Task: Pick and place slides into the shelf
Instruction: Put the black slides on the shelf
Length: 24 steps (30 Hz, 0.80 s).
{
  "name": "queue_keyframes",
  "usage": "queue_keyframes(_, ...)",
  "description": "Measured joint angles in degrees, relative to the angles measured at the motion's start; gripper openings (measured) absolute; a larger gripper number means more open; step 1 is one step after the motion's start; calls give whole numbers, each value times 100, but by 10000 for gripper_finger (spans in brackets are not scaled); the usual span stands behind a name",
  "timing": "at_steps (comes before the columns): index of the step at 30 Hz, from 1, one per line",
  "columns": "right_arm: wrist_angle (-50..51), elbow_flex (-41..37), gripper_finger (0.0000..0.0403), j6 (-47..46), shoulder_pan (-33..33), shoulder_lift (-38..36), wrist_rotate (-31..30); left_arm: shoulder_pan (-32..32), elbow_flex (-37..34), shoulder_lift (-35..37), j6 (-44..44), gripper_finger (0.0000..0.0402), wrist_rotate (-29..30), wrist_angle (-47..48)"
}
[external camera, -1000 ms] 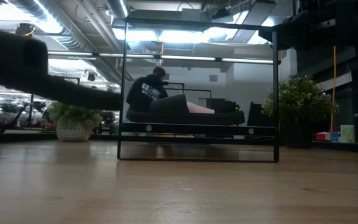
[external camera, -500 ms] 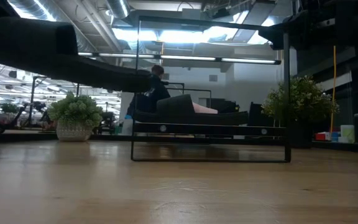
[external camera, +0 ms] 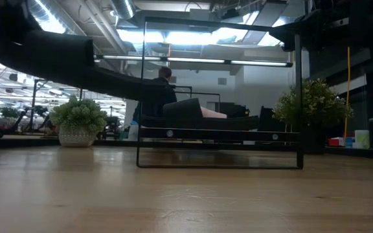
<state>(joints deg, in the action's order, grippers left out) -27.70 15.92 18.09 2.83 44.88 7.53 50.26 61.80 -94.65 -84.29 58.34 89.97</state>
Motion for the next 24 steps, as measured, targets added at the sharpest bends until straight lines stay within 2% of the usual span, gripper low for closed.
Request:
queue_keyframes(6,-1,0,14,1,0,0,0,-399,0,0,74,0,198,-12)
queue_keyframes(13,0,0,14,4,0,0,0,-781,-2,-2,245,0,718,-200)
queue_keyframes(24,1,0,14,11,1,0,0,-1281,-2,-2,1689,0,1170,-1437)
